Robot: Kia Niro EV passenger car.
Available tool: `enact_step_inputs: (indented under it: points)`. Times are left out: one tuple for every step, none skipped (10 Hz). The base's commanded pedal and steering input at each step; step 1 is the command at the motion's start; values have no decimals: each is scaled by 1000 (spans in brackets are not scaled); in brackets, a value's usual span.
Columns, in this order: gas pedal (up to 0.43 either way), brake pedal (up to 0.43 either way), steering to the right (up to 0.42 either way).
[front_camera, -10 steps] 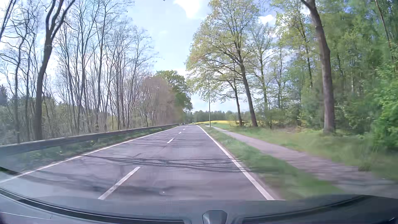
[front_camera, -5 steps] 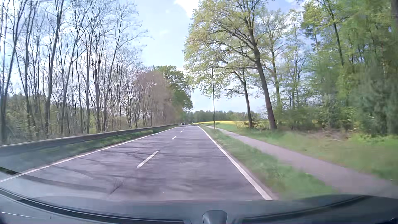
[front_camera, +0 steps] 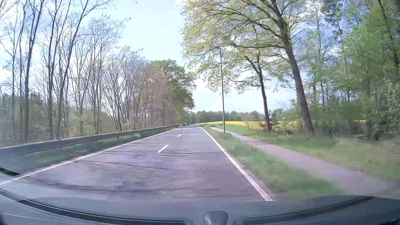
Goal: Follow the waypoints while adhering to traffic rules and regulations
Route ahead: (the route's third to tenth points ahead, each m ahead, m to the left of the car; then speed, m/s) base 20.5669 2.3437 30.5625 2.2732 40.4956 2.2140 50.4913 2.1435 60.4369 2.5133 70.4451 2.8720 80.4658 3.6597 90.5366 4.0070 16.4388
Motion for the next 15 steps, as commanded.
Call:
enact_step_inputs:
  points:
    - [110,0,-10]
    - [110,0,-9]
    - [110,0,-6]
    - [110,0,-5]
    - [110,0,-5]
    - [110,0,-5]
    - [110,0,-5]
    - [110,0,-5]
    - [110,0,-5]
    - [110,0,-5]
    - [110,0,-5]
    - [110,0,-5]
    - [110,0,-5]
    - [110,0,-5]
    - [110,0,-5]
